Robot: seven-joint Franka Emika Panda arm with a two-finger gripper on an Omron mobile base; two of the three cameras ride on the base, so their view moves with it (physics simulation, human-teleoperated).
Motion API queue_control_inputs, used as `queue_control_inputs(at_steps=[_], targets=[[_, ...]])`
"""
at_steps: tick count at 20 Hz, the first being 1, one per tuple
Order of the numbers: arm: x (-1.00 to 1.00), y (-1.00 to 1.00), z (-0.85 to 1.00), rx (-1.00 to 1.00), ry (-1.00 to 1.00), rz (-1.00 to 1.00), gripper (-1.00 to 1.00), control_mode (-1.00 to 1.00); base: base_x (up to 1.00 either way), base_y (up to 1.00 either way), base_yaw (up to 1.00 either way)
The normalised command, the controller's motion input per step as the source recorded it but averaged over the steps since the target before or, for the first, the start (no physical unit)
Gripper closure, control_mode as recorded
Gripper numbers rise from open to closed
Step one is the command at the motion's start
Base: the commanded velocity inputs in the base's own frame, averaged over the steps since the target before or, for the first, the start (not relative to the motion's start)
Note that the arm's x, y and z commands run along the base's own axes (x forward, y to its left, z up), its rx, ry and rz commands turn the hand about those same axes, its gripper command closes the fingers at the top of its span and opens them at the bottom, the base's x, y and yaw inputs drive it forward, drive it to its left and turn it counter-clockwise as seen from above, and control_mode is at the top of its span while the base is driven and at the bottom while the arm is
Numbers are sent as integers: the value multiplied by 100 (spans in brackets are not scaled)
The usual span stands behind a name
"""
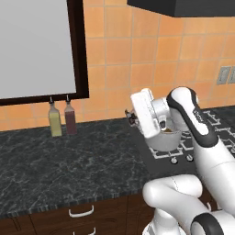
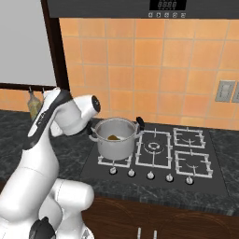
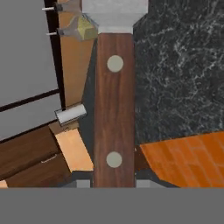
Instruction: Put the broccoli and avocado in the pot. Retrieve the spatula and lightly stir the vegetables in the pot.
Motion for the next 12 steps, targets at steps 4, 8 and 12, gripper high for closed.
queue_control_inputs(at_steps=[4, 8, 12], targets=[[37, -57, 3, 16, 28, -25, 100, -100, 0, 0, 0], [33, -62, 4, 21, 24, -28, 100, -100, 0, 0, 0], [28, -59, 2, 25, 21, -24, 100, -100, 0, 0, 0]])
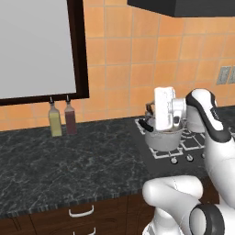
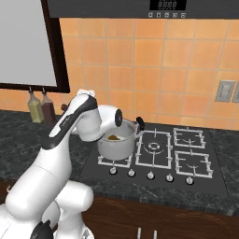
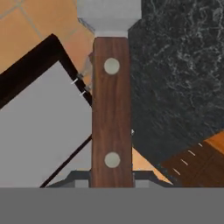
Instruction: Put the broccoli and avocado in the pot. Retrieve the spatula and lightly stir the vegetables in the pot.
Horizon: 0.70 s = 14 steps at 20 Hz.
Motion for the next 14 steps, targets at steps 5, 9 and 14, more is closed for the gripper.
queue_control_inputs(at_steps=[5, 9, 14], targets=[[16, -29, 1, 20, 16, -11, 100, -100, 0, 0, 0], [19, -23, 0, 17, 22, -4, 100, -100, 0, 0, 0], [10, -29, 5, 13, 12, -5, 100, -100, 0, 0, 0]])
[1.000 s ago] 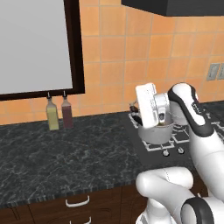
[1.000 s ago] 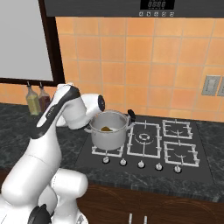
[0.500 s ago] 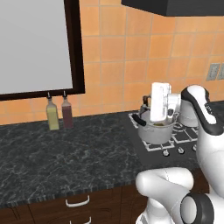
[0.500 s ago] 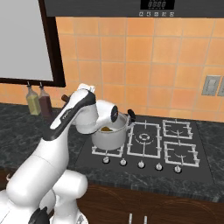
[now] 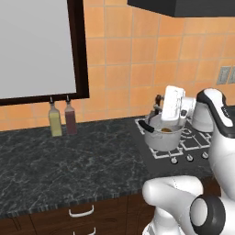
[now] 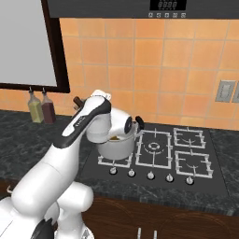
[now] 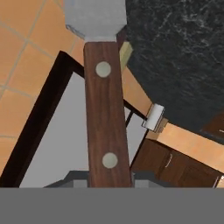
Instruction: Put the broccoli and avocado in the pot. Retrieve the spatula and lightly stir the vegetables in the pot.
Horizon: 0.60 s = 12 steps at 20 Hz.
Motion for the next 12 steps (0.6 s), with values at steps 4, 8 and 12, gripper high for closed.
queue_control_inputs(at_steps=[4, 8, 12], targets=[[6, -29, 1, 0, 12, -5, 100, -100, 0, 0, 0], [0, -29, 30, 6, 20, -4, 100, -100, 0, 0, 0], [6, -31, 9, 5, 17, -5, 100, -100, 0, 0, 0]])
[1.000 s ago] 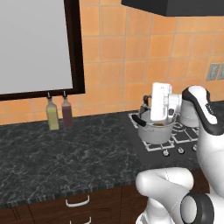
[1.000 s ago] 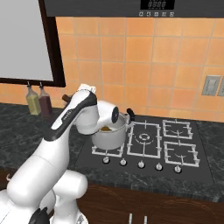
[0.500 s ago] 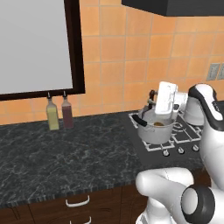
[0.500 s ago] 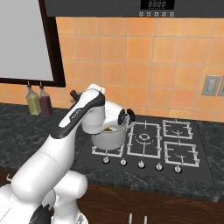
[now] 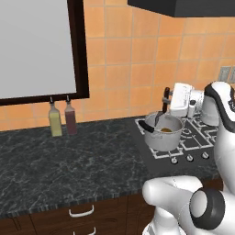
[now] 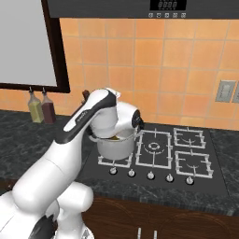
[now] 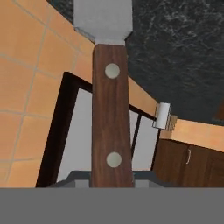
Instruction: Put the broccoli and avocado in the pot. Retrieve the spatula and lightly stir the vegetables in the pot.
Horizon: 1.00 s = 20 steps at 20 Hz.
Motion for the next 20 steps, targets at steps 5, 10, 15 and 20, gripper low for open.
queue_control_inputs(at_steps=[5, 10, 15, 20], targets=[[25, -22, 0, 0, 15, -9, 100, -100, 0, 0, 0], [36, -6, -2, 0, 9, -3, 100, -100, 0, 0, 0], [40, -33, -1, 0, 6, 0, 100, -100, 0, 0, 0], [37, -31, -13, 0, 7, 0, 100, -100, 0, 0, 0]])
